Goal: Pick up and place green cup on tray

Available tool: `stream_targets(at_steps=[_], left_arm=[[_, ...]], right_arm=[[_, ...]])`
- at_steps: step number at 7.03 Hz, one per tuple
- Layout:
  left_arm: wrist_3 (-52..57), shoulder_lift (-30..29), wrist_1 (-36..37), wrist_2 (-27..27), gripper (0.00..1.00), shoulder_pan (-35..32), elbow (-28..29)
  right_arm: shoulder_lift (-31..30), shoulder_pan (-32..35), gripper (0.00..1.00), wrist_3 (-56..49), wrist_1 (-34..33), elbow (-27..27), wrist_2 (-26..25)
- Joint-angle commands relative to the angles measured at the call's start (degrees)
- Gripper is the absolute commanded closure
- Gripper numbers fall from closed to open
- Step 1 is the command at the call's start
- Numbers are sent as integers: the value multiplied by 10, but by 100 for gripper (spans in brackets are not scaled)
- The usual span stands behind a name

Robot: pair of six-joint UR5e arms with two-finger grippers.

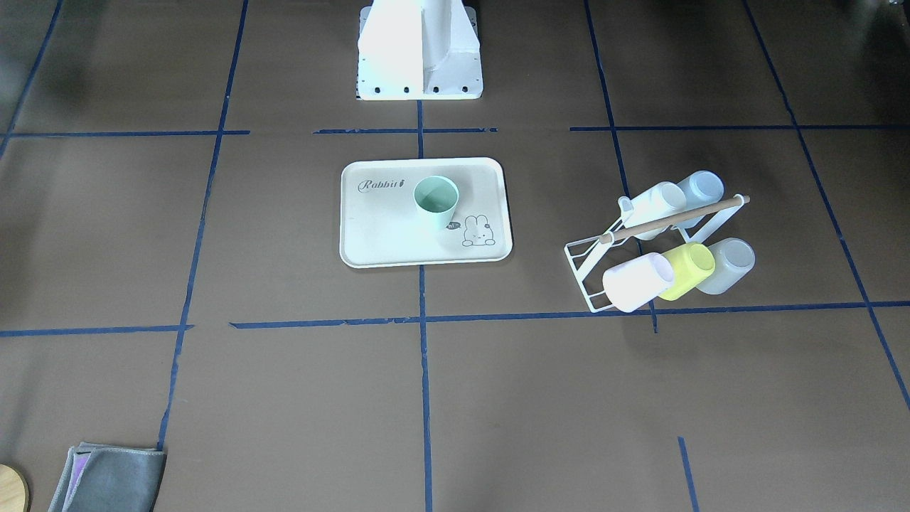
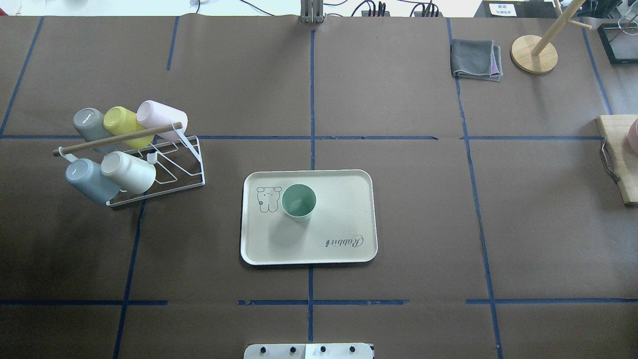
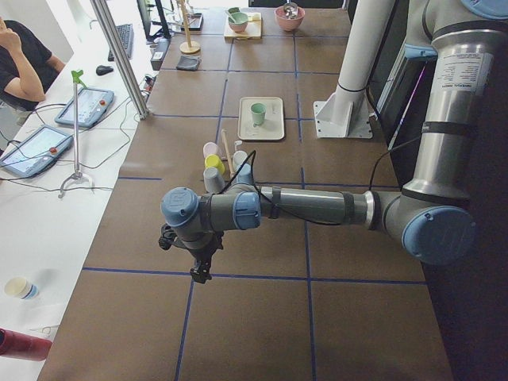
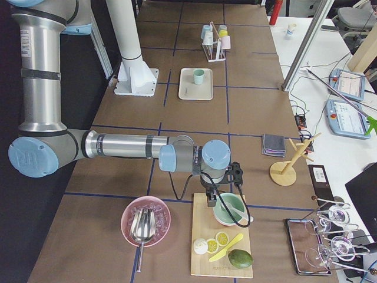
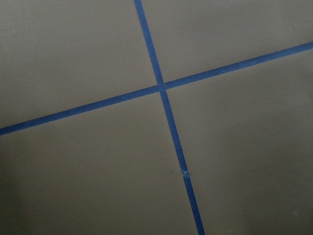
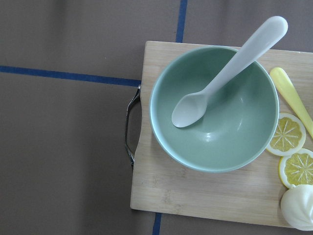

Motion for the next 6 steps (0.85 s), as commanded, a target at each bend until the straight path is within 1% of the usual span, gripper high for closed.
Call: stream_targets(at_steps=[1,2,3,6], left_arm=[[-42,3,-2,2,0,-8,-1],[-47,2,-2,3,0,-14,0],[-84,0,-2,4,0,-16,-2],[-86,4,-13,4,0,-16,5]], right_arm=[[1,0,0,1,0,1,0],[1,0,0,1,0,1,0],[2,0,0,1,0,1,-1],[1,0,0,0,0,-1,-2]])
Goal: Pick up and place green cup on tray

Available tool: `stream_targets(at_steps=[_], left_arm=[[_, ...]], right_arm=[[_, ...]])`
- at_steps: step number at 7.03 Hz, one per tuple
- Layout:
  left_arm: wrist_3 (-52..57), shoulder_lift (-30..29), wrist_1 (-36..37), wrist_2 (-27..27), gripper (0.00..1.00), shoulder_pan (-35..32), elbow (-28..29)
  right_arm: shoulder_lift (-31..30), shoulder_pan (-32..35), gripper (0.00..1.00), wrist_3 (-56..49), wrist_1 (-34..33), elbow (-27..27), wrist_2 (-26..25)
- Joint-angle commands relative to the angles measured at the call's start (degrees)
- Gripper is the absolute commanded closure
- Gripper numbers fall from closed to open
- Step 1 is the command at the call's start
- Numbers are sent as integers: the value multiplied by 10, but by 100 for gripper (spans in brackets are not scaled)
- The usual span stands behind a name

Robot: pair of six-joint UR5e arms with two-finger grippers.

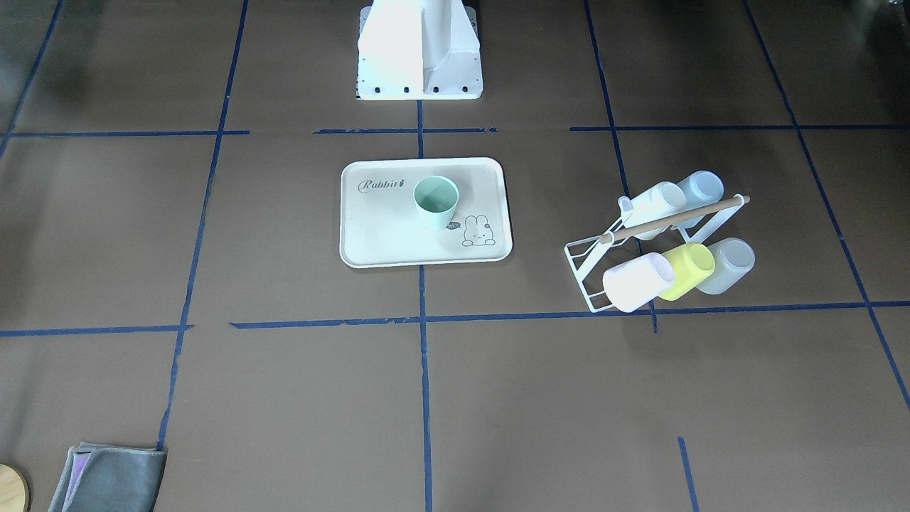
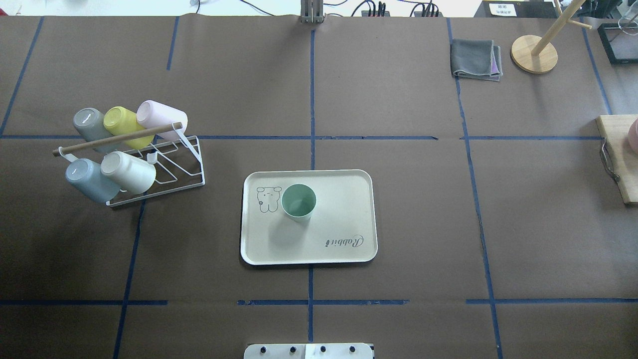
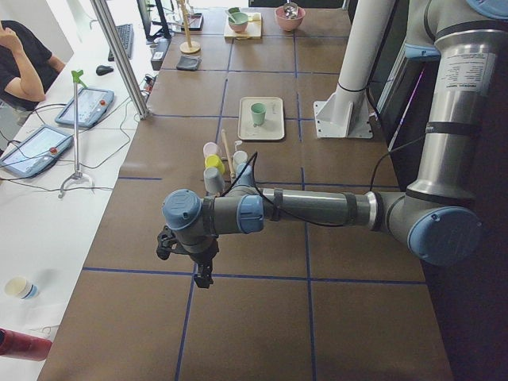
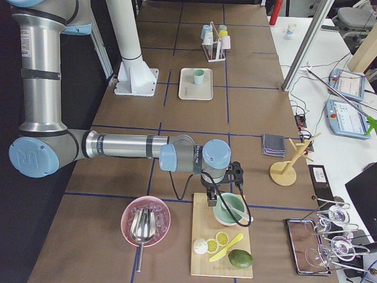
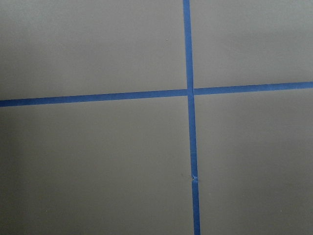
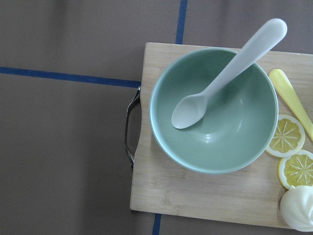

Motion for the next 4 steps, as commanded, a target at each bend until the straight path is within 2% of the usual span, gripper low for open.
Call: stream_targets(at_steps=[1,4], left_arm=[[-2,7,-3,0,0,0,4],[-2,26,-27,0,0,1,10]], right_arm=[[0,0,0,0,0,0,-1],[-1,0,0,0,0,-6,-1]])
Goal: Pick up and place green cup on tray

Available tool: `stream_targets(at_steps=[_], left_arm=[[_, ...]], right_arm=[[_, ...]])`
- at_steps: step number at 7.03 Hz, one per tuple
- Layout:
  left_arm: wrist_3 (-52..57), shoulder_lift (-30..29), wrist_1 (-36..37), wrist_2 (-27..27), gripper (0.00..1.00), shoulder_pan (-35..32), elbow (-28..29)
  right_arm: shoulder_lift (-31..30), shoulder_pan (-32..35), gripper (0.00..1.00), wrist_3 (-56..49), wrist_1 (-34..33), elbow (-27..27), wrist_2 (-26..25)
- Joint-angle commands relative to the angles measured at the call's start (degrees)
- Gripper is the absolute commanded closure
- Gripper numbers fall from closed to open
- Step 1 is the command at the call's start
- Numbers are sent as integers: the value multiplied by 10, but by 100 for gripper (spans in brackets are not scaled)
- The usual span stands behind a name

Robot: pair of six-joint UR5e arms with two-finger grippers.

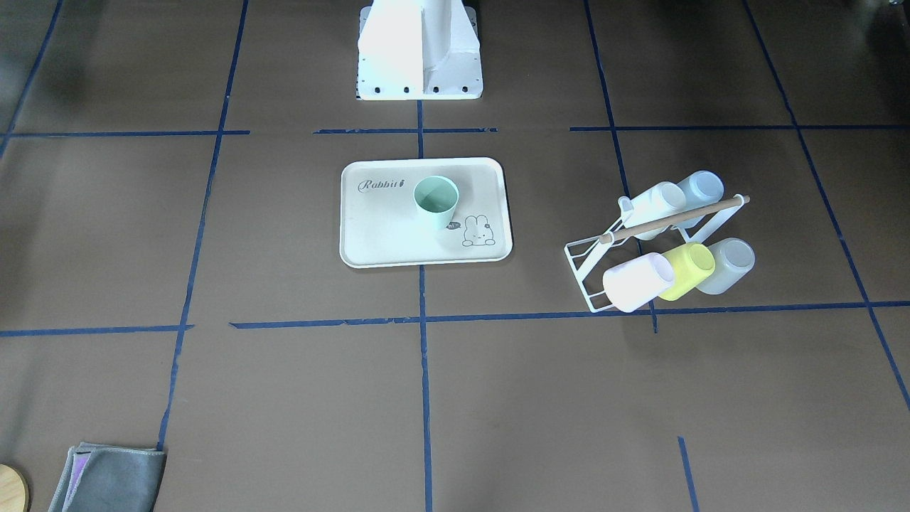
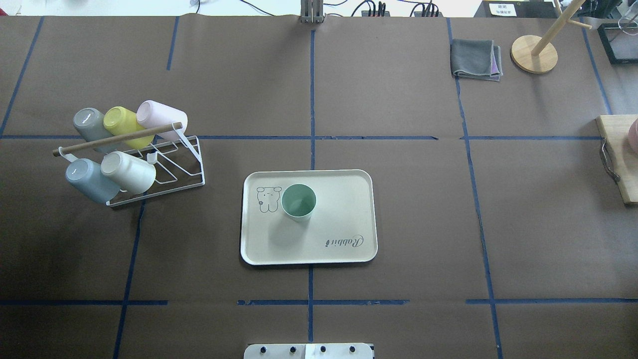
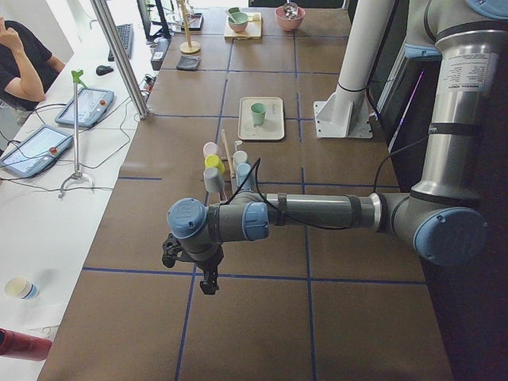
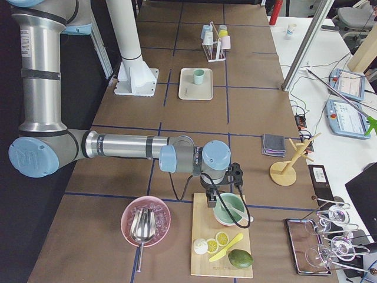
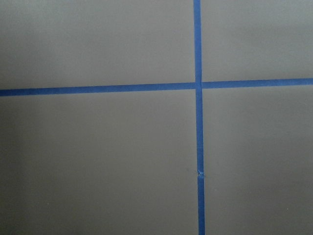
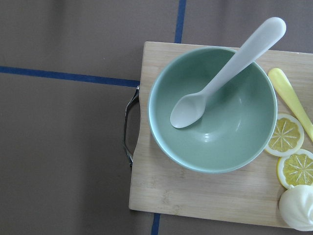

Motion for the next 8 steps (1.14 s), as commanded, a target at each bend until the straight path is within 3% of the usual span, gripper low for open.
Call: stream_targets(at_steps=[1,8], left_arm=[[-1,6,-12,0,0,1,4],[-2,5,-12,-1,0,2,3]], right_arm=[[1,1,0,0,0,-2,-1],[1,4,0,53,0,-2,-30]])
